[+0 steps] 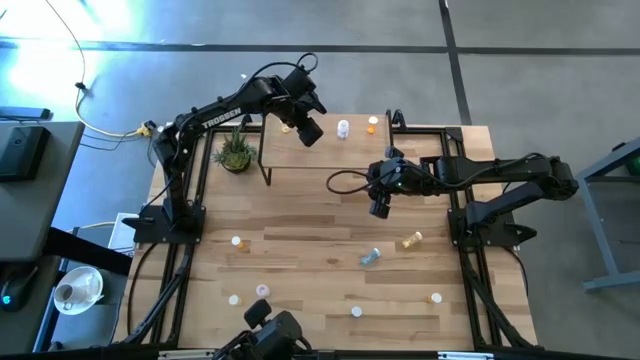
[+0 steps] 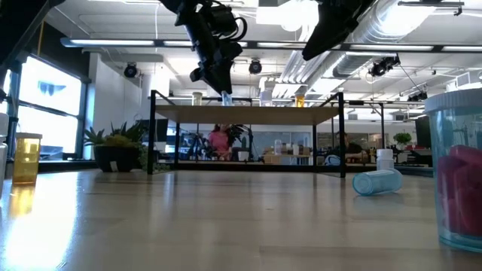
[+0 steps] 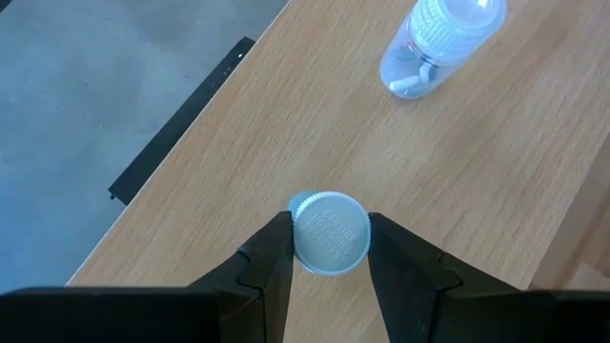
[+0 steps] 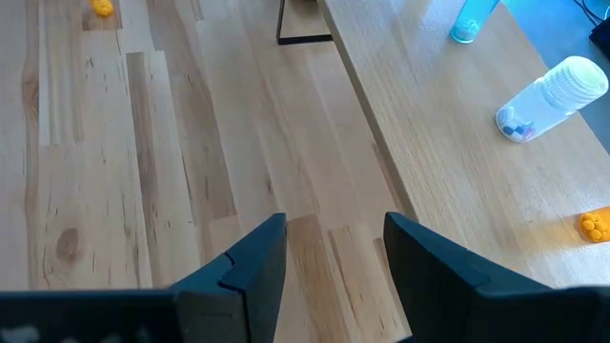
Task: Pick and place medicine bottles onto shelf by color
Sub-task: Put the top left blue pill bottle on the shelf, then put the right orange pill bottle on the shelf
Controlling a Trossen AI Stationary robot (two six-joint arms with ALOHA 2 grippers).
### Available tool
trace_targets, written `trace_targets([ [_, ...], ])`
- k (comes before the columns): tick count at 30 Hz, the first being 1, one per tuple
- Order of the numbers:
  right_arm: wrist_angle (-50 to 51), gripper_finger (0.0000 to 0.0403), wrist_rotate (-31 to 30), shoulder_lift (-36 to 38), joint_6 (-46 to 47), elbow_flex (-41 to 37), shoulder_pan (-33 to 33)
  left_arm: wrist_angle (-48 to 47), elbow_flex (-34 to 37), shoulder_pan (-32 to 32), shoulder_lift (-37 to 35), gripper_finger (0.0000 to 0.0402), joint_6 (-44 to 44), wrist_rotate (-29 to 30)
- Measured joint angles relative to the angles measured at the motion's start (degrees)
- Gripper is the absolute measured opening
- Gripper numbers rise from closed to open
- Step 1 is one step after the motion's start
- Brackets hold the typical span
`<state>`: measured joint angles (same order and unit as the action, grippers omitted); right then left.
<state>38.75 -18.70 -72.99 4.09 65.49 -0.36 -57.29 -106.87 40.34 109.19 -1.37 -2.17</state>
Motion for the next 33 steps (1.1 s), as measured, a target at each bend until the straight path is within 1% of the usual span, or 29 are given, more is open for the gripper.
trace_targets([
  [4,0.01,0.0169,-0.02,0.0,0.0,0.0,0.0,0.06,0.02,0.0,0.0,0.0119,0.02,0.0],
  [11,0.01,0.0169,-0.02,0.0,0.0,0.0,0.0,0.09,0.02,0.0,0.0,0.0153,0.04,0.0],
  [14,0.01,0.0169,-0.02,0.0,0.0,0.0,0.0,0.5,0.04,0.0,0.0,0.0162,0.02,0.0],
  [26,0.03,0.0169,-0.02,0.0,0.0,0.0,0.0,0.77,-0.27,0.0,-0.44,0.0161,0.05,-0.11],
  [33,0.06,0.0169,0.0,0.0,0.0,0.0,0.04,-4.15,-5.51,0.06,-0.49,0.0161,0.06,-0.16],
])
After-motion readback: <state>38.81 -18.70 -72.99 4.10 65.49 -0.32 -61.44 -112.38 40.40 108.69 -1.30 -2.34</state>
